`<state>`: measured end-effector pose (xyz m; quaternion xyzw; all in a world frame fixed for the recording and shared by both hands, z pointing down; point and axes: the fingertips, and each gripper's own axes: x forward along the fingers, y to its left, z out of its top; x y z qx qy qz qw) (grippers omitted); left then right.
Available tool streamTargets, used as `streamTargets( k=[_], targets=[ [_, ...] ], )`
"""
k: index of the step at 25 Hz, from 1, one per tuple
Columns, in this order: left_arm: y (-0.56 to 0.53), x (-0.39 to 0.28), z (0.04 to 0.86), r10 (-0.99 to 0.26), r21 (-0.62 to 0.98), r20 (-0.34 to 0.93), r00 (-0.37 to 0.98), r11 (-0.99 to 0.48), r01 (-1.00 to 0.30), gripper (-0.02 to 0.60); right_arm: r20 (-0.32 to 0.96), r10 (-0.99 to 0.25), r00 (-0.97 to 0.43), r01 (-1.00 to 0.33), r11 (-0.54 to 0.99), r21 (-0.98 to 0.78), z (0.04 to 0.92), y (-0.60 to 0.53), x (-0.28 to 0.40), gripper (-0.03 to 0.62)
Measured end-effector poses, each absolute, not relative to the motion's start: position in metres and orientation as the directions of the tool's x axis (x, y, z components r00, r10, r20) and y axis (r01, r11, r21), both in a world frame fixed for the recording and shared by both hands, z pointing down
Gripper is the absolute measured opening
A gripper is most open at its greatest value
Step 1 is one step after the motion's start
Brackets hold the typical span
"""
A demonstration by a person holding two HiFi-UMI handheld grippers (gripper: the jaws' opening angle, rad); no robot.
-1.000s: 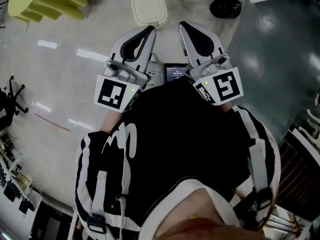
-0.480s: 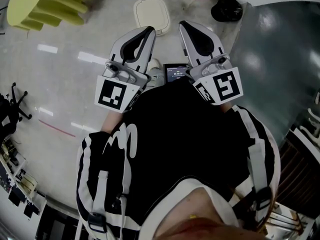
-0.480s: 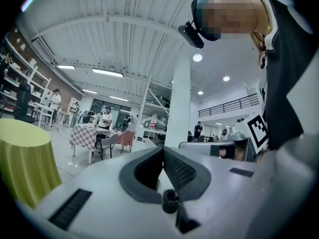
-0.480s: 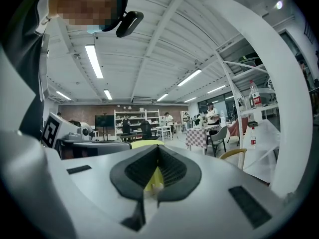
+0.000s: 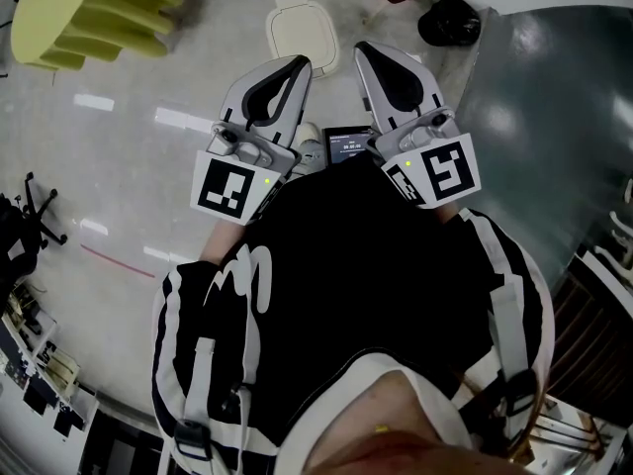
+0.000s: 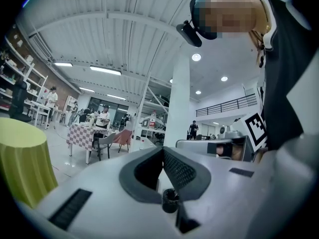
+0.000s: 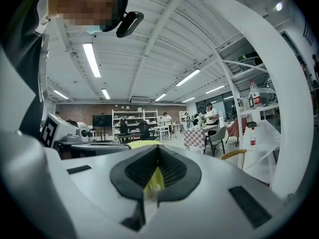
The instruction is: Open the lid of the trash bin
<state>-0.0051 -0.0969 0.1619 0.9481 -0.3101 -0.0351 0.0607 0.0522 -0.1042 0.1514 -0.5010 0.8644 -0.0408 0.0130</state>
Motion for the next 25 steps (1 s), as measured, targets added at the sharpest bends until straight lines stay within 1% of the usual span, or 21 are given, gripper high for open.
streamTargets(
  k=[8,15,25],
  targets=[
    [-0.111,-0.006,0.161,-0.58,0.14,-0.031,0.814,-0.809,-0.571,0.008,0.056,-0.872,-0.486,-0.873,0.481,-0.086,0.154,-0.118,0.05,0.009],
    [-0.117,-0.011,0.158,-0.58,0.142,-0.042,0.814,-0.809,-0.57,0.008,0.052,-0.869,-0.492,-0.869,0.487,-0.082,0.15,-0.123,0.043,0.009],
    [-0.122,-0.012,0.152,-0.618,0.133,-0.055,0.784,-0.783,-0.607,0.008,0.043,-0.845,-0.532,-0.845,0.529,-0.076,0.146,-0.127,0.042,0.009]
  ],
)
